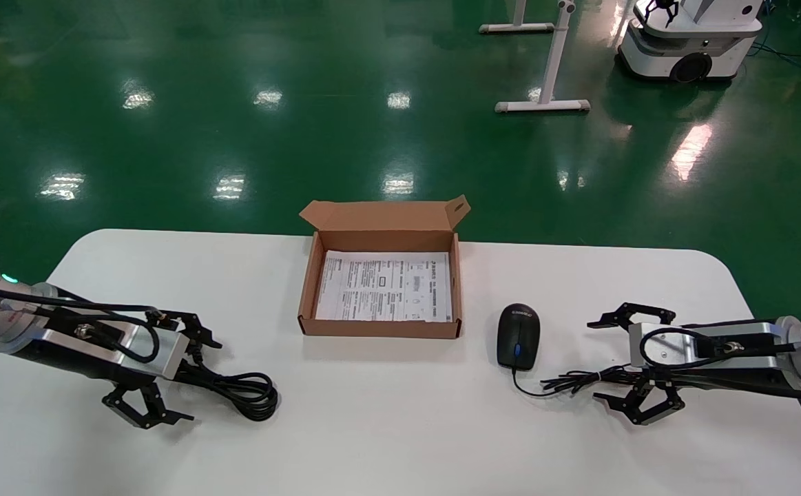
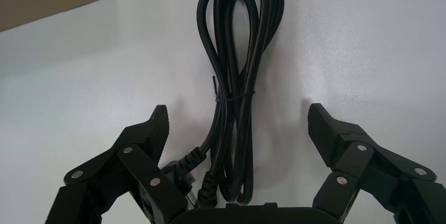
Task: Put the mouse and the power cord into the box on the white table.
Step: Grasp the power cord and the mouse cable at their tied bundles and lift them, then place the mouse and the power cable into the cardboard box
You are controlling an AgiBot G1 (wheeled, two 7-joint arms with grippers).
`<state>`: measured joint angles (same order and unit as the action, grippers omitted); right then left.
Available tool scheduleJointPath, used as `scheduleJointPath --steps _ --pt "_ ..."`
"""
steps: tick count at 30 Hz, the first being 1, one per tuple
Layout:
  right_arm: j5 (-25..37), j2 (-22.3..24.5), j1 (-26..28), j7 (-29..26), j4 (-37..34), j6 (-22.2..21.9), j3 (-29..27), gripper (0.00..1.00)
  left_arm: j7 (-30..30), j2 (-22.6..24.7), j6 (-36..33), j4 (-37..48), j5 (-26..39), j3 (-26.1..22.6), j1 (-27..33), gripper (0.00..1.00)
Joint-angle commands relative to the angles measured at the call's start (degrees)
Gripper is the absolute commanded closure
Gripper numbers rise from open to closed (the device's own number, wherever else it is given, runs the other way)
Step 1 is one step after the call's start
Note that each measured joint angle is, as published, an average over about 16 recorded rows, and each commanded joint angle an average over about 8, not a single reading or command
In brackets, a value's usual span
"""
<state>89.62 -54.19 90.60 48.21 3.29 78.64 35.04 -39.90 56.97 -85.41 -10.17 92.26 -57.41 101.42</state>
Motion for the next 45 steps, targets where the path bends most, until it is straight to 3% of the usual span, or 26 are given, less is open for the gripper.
scheduleJointPath --steps 1,38,45 --pt "-0.1 0.1 0.0 0.0 0.2 0.0 0.0 1.00 0.1 -0.1 0.0 -0.3 0.0 0.0 0.0 1.00" --pt "-0.3 0.3 -0.4 0.2 1.1 -0.1 -0.1 1.00 0.8 -0.6 -0.4 -1.3 -0.6 0.4 -0.3 1.00" --pt "-1.0 0.7 1.1 0.3 1.8 0.3 -0.6 1.00 3.6 -2.8 -1.0 1.5 -5.4 3.7 0.6 1.00"
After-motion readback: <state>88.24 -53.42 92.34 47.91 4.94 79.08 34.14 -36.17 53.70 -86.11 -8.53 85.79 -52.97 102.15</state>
